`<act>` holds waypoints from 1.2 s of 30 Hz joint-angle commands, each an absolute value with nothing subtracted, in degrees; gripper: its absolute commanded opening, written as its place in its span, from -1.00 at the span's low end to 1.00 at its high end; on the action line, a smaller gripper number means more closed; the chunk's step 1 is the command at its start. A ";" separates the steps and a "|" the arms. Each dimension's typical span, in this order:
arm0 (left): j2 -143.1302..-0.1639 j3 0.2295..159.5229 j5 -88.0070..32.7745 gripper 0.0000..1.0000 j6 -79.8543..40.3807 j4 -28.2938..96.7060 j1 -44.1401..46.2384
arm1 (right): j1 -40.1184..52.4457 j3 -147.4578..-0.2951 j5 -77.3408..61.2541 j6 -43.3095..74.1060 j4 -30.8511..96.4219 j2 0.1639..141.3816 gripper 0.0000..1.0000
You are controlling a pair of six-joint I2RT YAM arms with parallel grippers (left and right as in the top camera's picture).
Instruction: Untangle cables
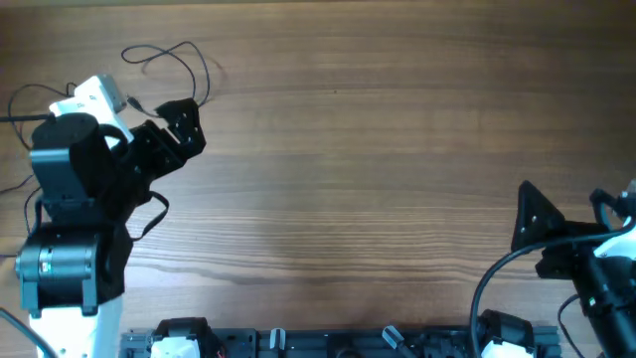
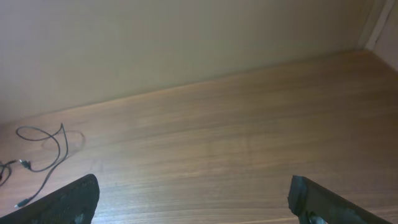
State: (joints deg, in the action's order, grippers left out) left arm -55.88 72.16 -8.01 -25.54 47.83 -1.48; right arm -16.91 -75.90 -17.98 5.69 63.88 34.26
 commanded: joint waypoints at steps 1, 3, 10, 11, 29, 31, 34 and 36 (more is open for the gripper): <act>-57.84 72.31 -7.88 1.00 -24.21 47.88 -1.23 | -16.73 -76.40 -18.44 4.51 64.36 34.00 1.00; -58.98 72.31 -7.88 1.00 -24.21 47.88 -1.23 | -16.73 -76.40 -18.44 4.54 64.36 34.00 0.99; -63.20 72.31 -7.88 1.00 -24.21 47.88 -1.23 | -16.73 -76.40 -18.44 4.56 64.38 34.00 0.99; -63.83 72.31 -7.88 1.00 -24.21 47.88 -1.23 | -16.73 -76.40 -18.44 4.54 64.38 34.00 0.99; -67.51 72.31 -7.88 1.00 -24.21 47.88 -1.23 | -11.86 -40.97 -20.69 -3.88 31.24 19.59 0.99; -67.51 72.31 -7.88 1.00 -24.21 47.88 -1.23 | -9.39 -34.06 -19.11 -3.90 25.50 14.55 1.00; -67.51 72.31 -7.88 1.00 -24.21 47.88 -1.23 | -6.24 -24.75 -16.49 -3.53 19.68 8.64 0.99; -67.51 72.31 -7.88 1.00 -24.21 47.88 -1.23 | -5.89 -20.71 -16.67 -2.11 16.43 6.66 0.99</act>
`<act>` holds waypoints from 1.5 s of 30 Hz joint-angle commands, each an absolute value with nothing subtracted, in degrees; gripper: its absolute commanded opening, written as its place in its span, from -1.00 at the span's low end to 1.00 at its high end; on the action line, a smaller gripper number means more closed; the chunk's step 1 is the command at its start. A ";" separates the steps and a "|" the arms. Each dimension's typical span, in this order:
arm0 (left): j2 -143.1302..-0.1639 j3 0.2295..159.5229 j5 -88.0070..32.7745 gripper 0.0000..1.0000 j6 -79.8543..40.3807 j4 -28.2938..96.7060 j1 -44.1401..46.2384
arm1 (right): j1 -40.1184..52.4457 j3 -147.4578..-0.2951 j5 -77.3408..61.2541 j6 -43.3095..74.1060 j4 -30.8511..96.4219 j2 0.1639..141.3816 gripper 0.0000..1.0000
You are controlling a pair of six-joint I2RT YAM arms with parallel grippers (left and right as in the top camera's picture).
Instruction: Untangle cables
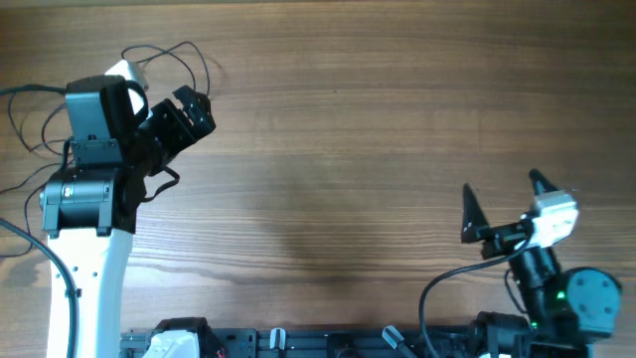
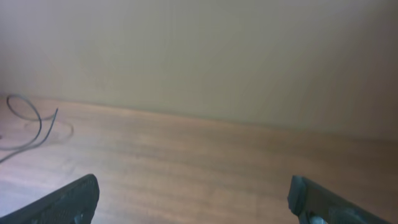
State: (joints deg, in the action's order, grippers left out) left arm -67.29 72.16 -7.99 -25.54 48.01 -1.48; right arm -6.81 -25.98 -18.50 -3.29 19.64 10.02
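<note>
Thin black cables [image 1: 192, 47] lie in loose loops at the far left of the wooden table [image 1: 378, 149], with more strands running out past the left arm [image 1: 14, 119]. My left gripper [image 1: 189, 111] hovers just right of the loops; from above its jaws read as one dark mass, and nothing shows in them. My right gripper [image 1: 502, 199] is at the near right, wide open and empty, far from the cables. In the right wrist view its fingers [image 2: 74, 199] frame bare wood, and a cable loop [image 2: 38, 121] shows far off at the left.
The arm bases and a dark rail [image 1: 328, 343] run along the near edge. A pale wall [image 2: 199, 50] rises behind the table's far edge. The right arm's own black cable [image 1: 437, 298] curves near its base.
The left arm has shifted toward the far edge, its gripper now closer to the cable loops. The right gripper has moved left, toward the table's middle, and its camera looks more level at the wall.
</note>
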 commanded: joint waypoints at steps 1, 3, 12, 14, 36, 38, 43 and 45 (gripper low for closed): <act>-67.51 72.31 -7.88 1.00 -24.21 47.88 -1.23 | -5.89 -18.57 -16.73 -1.30 14.09 5.69 0.98; -67.51 72.31 -7.88 1.00 -24.21 47.88 -1.23 | -5.89 -15.70 -16.71 -1.34 11.25 3.84 0.99; -67.51 72.31 -7.88 1.00 -24.21 47.88 -1.23 | -4.69 -7.51 -16.29 -1.50 3.46 0.19 0.99; -67.51 72.31 -7.88 1.00 -24.21 47.88 -1.23 | -4.67 -6.13 -16.32 -1.34 2.15 0.19 0.99; -67.51 72.31 -7.88 1.00 -24.21 47.88 -1.23 | -1.67 -0.30 -10.79 -1.13 -0.54 0.19 0.99; -67.51 72.31 -7.88 1.00 -24.21 47.88 -1.23 | -1.67 -0.30 -10.24 -1.45 -0.49 0.19 0.99; -67.51 72.31 -7.88 1.00 -24.21 47.88 -1.23 | -1.67 -0.30 -10.28 -1.43 -0.73 0.21 1.00; -67.51 72.31 -7.88 1.00 -24.21 47.88 -1.23 | -1.67 -0.30 -10.28 -1.43 -0.75 0.25 0.99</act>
